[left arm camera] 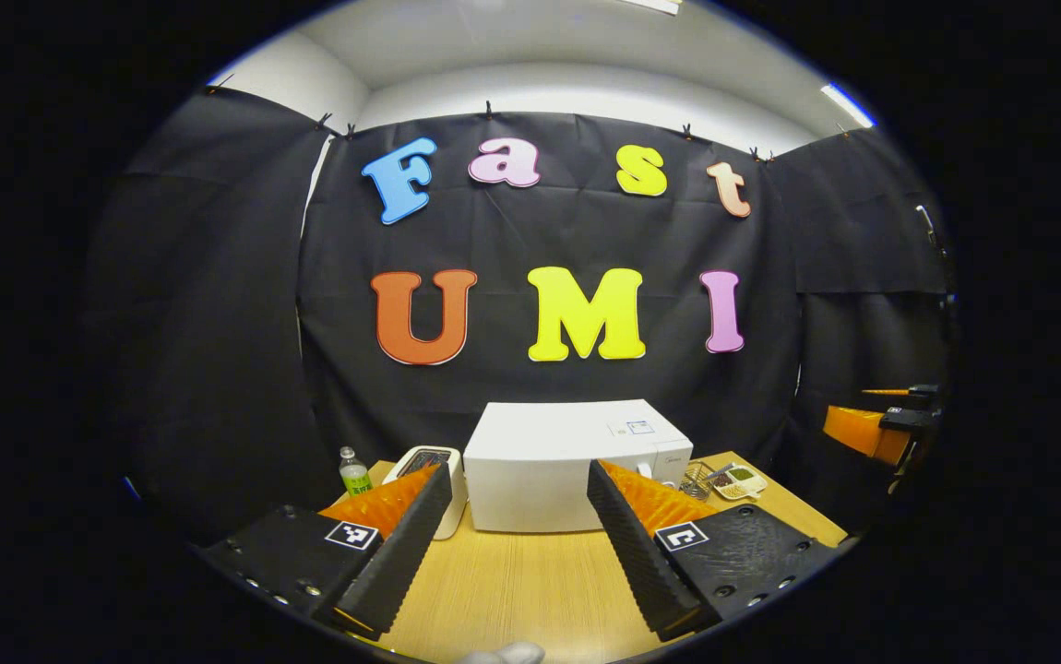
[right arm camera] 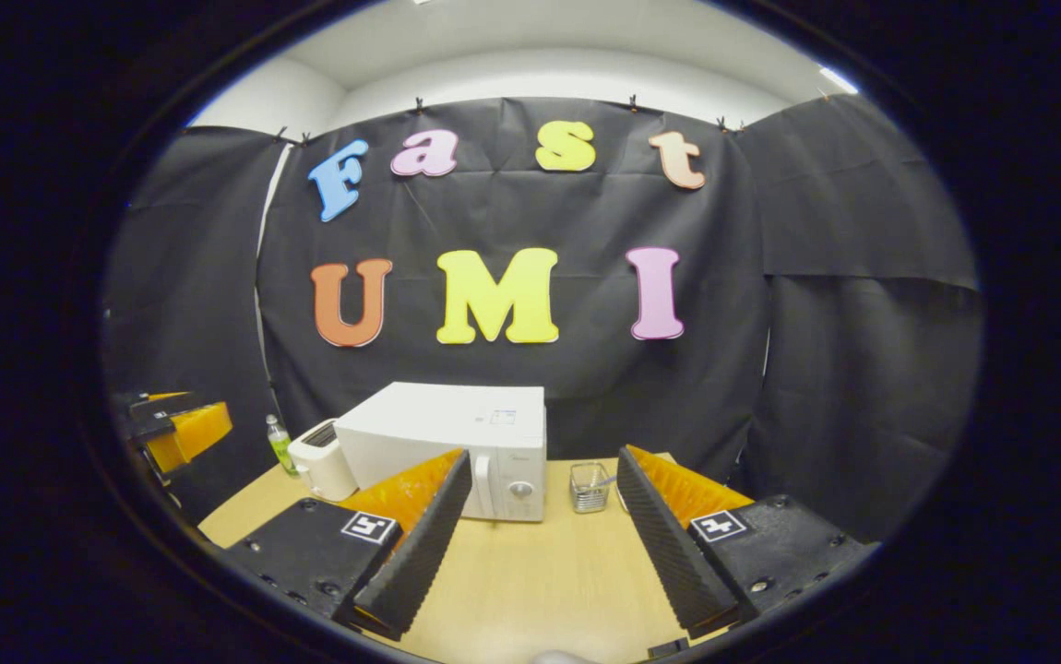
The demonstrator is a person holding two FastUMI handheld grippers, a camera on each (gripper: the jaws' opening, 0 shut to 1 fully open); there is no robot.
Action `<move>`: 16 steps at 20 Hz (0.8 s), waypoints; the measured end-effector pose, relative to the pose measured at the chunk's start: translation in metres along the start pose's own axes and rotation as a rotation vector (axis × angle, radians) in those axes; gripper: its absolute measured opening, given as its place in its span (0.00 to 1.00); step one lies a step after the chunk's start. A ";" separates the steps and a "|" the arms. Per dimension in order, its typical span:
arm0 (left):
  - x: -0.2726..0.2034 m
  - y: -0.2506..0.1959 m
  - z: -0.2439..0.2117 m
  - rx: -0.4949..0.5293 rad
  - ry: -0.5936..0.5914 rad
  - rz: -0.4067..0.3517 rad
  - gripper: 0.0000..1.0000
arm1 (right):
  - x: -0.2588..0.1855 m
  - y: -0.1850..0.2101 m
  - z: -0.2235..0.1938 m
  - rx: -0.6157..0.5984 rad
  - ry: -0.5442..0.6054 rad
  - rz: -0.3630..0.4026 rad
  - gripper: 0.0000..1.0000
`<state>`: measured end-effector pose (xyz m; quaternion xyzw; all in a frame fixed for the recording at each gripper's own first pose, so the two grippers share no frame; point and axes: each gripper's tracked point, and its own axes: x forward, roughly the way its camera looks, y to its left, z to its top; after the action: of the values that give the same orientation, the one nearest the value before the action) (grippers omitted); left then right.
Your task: Open the microwave oven with the left hand, put the food in, and close the microwave oven.
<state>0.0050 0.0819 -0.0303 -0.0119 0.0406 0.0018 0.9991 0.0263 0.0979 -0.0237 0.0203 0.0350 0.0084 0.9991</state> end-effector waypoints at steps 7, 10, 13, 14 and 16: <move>-0.002 -0.001 0.010 0.012 -0.025 0.003 0.93 | -0.006 -0.005 0.003 -0.005 0.002 -0.011 0.92; -0.001 -0.005 0.012 0.014 -0.030 -0.014 0.93 | -0.010 -0.007 0.004 0.001 0.002 -0.019 0.92; -0.001 -0.007 0.011 0.017 -0.028 -0.022 0.93 | -0.012 -0.009 0.005 -0.002 -0.005 -0.029 1.00; 0.000 -0.006 0.013 0.018 -0.032 -0.024 0.93 | -0.013 -0.009 0.005 -0.002 -0.005 -0.031 1.00; 0.000 -0.008 0.015 0.017 -0.036 -0.030 0.93 | -0.014 -0.008 0.005 0.002 -0.005 -0.033 1.00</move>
<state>0.0059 0.0743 -0.0154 -0.0039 0.0227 -0.0136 0.9996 0.0128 0.0895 -0.0177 0.0207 0.0326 -0.0079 0.9992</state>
